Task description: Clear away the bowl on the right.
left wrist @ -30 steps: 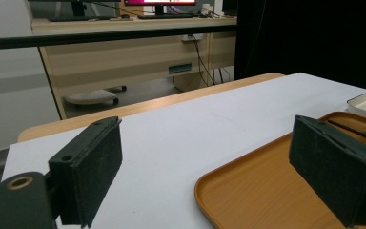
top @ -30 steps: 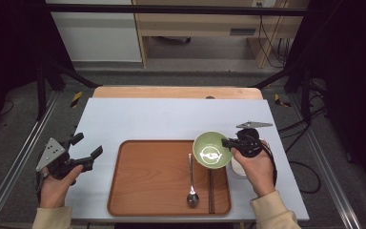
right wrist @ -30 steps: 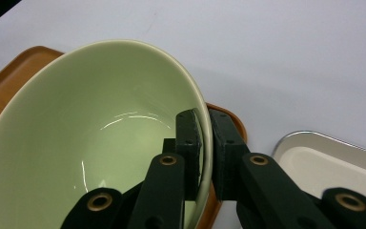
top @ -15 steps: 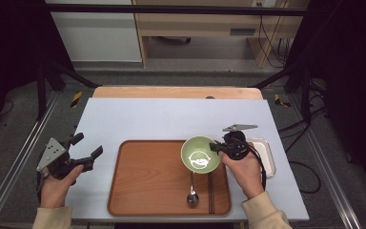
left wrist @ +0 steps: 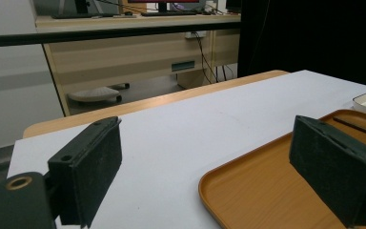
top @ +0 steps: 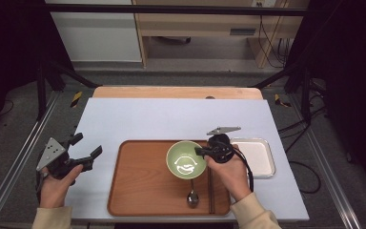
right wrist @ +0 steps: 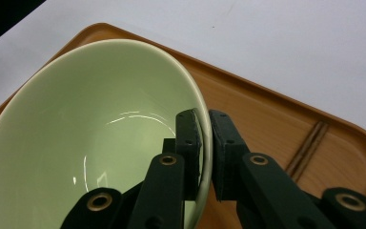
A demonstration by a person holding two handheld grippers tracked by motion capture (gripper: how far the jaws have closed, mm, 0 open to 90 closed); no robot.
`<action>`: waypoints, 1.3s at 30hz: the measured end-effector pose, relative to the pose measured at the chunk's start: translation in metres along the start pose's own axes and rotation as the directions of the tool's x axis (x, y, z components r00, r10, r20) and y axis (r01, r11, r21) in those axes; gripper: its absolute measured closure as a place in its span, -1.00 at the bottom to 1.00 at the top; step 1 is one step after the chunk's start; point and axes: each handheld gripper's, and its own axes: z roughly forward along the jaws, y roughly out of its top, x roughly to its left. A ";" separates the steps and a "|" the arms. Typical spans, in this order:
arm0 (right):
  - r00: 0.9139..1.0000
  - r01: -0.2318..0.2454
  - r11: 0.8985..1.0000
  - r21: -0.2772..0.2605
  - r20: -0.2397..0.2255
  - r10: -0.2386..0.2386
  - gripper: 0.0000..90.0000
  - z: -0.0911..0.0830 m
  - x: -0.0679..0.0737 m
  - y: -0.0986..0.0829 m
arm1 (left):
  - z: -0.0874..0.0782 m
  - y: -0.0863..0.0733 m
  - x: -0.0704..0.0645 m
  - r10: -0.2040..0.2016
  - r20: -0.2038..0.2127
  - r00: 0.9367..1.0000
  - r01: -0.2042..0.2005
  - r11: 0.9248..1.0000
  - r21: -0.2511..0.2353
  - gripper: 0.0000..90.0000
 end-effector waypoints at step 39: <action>0.996 0.042 0.996 0.078 -0.086 -0.035 0.86 0.030 0.031 -0.012 | -0.001 0.001 0.000 0.003 0.003 1.000 -0.003 1.000 0.000 -0.77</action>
